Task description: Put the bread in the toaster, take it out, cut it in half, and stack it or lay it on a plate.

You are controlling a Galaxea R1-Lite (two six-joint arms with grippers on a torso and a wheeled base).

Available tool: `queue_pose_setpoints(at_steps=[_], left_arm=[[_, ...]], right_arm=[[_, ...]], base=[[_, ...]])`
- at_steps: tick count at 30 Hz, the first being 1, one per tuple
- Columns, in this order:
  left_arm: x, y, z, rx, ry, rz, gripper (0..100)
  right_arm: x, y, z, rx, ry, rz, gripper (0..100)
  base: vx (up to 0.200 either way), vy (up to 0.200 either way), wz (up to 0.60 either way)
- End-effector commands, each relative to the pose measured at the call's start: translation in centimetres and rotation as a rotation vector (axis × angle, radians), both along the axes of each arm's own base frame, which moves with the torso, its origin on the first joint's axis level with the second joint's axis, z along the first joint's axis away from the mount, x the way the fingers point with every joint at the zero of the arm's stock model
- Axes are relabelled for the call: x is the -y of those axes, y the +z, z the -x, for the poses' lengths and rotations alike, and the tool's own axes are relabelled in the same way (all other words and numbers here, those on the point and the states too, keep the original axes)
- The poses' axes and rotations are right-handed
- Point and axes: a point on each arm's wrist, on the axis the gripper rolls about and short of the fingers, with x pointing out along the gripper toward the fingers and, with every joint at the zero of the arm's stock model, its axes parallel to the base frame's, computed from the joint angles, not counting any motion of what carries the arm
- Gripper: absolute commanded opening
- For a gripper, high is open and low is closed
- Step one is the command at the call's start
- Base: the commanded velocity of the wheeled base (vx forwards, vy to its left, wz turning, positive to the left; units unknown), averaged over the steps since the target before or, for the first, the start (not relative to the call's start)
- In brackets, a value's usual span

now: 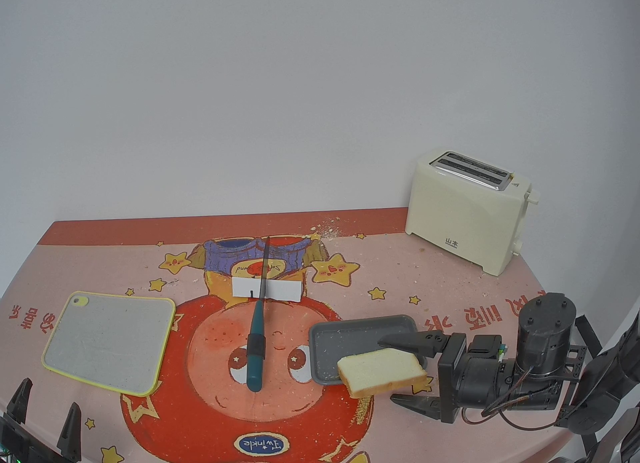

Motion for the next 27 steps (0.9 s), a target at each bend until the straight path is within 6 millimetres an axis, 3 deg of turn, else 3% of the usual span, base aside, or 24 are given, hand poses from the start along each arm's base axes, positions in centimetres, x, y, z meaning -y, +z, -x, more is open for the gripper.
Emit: queue_pose_setpoints(at_steps=[1,21,22,27], left_arm=[[0.0,-0.49,-0.12,-0.017,0.0,0.0,100],[0.0,-0.49,-0.12,-0.017,0.0,0.0,100],[0.0,-0.49,-0.12,-0.017,0.0,0.0,100],[0.0,-0.49,-0.12,-0.017,0.0,0.0,100]], right_arm=[[-0.03,-0.24,-0.18,-0.006,-0.004,0.007,100],[-0.17,-0.25,-0.77,-0.002,-0.016,0.004,100],[-0.17,-0.25,-0.77,-0.002,-0.016,0.004,0],[-0.13,-0.67,-0.67,-0.019,-0.012,0.021,0]], base=[[0.0,0.0,0.0],[0.0,0.0,0.0],[0.0,0.0,0.0],[0.0,0.0,0.0]])
